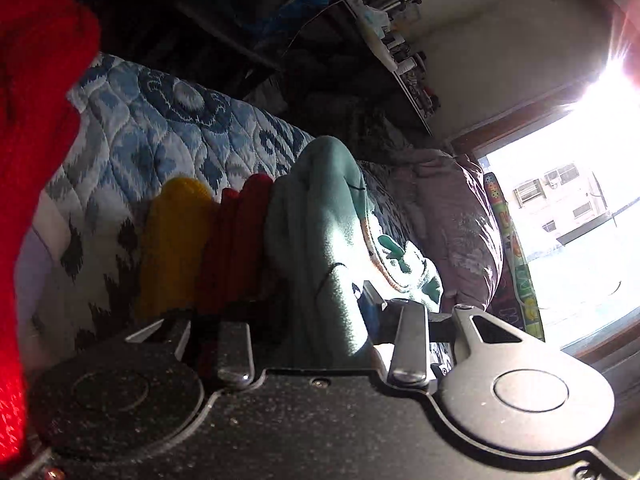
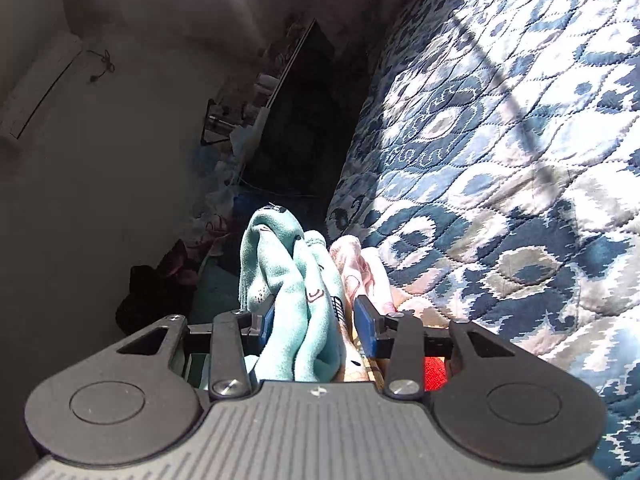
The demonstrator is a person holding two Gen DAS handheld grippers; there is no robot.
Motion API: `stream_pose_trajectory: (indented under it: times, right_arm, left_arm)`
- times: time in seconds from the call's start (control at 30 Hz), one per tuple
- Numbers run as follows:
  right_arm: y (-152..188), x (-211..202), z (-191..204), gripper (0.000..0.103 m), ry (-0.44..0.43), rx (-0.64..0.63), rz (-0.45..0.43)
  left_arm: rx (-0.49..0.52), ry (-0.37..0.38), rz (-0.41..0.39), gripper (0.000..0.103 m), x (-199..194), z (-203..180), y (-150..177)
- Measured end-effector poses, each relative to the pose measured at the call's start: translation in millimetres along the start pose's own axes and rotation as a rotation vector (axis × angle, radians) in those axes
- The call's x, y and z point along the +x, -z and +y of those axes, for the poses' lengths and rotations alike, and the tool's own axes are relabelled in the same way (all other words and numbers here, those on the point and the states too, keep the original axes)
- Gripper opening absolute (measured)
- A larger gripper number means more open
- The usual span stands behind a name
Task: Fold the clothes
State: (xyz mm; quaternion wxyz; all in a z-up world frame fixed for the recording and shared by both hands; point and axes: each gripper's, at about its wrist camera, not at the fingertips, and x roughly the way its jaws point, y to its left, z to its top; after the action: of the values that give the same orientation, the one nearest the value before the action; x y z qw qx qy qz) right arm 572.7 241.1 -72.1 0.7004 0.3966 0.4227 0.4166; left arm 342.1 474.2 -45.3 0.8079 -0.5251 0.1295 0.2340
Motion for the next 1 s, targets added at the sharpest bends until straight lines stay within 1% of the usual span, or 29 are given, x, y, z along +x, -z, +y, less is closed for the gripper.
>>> stream_pose_trajectory:
  times: [0.03,0.1,0.13,0.2,0.23,0.3,0.33,0.37,0.43,0.47,0.53,0.57,0.63,0.7,0.8,0.87,0.93,1.0]
  right_arm:
    - [-1.6,-8.2,4.9,0.043,0.008,-0.01,-0.015]
    - [-5.8,-28.1,15.2,0.044,0.018,-0.046,-0.037]
    - [-6.1,-38.7,20.5,0.049,0.027,-0.073,-0.038]
    - [-4.5,-67.0,34.4,0.057,0.065,-0.176,-0.033]
    - [-2.9,-82.9,41.5,0.059,0.086,-0.236,-0.027]
    - [6.2,-118.0,55.5,0.064,0.139,-0.359,-0.011]
    - [12.4,-137.0,61.6,0.068,0.167,-0.421,0.004]
    - [21.0,-158.6,67.0,0.07,0.199,-0.471,0.009]
    - [39.9,-203.6,75.7,0.082,0.262,-0.552,0.01]
    - [52.0,-225.9,77.0,0.085,0.295,-0.573,0.011]
    - [77.5,-270.5,78.7,0.097,0.363,-0.611,0.016]
    - [89.6,-290.4,78.2,0.099,0.399,-0.625,0.014]
    - [125.1,-333.5,75.6,0.102,0.481,-0.638,-0.007]
    - [156.4,-368.3,73.7,0.102,0.557,-0.613,-0.031]
    - [201.2,-418.3,65.7,0.102,0.655,-0.554,-0.09]
    - [227.9,-448.2,62.2,0.103,0.722,-0.516,-0.138]
    - [251.2,-475.4,58.0,0.103,0.787,-0.48,-0.177]
    - [271.5,-500.5,55.4,0.103,0.829,-0.455,-0.208]
  left_arm:
    - [0.015,-0.005,0.0,0.056,-4.9,-3.8,0.9]
    - [0.023,-0.031,-0.02,0.073,-16.0,-6.9,1.8]
    - [0.037,-0.033,-0.029,0.073,-24.1,-10.1,2.9]
    - [0.082,-0.045,-0.041,0.074,-39.7,-18.5,5.8]
    - [0.109,-0.059,-0.045,0.074,-50.5,-24.3,8.4]
    - [0.142,-0.036,-0.053,0.075,-74.4,-31.2,15.6]
    - [0.167,-0.02,-0.054,0.078,-87.2,-34.8,21.0]
    - [0.206,-0.011,-0.052,0.078,-99.1,-38.4,27.3]
    - [0.283,-0.007,-0.039,0.083,-120.7,-42.1,42.0]
    - [0.316,0.0,-0.02,0.084,-129.8,-40.2,51.3]
    - [0.383,0.018,0.025,0.086,-147.6,-34.9,71.1]
    - [0.422,0.023,0.052,0.087,-156.8,-31.8,83.4]
    - [0.506,0.03,0.102,0.093,-176.2,-27.9,111.4]
    - [0.611,0.041,0.156,0.098,-198.1,-26.3,146.7]
    - [0.746,0.084,0.237,0.101,-229.9,-27.7,200.2]
    - [0.85,0.126,0.286,0.102,-252.8,-32.7,237.4]
    - [0.935,0.164,0.31,0.102,-274.9,-41.2,272.4]
    - [0.999,0.201,0.326,0.103,-294.9,-48.1,299.6]
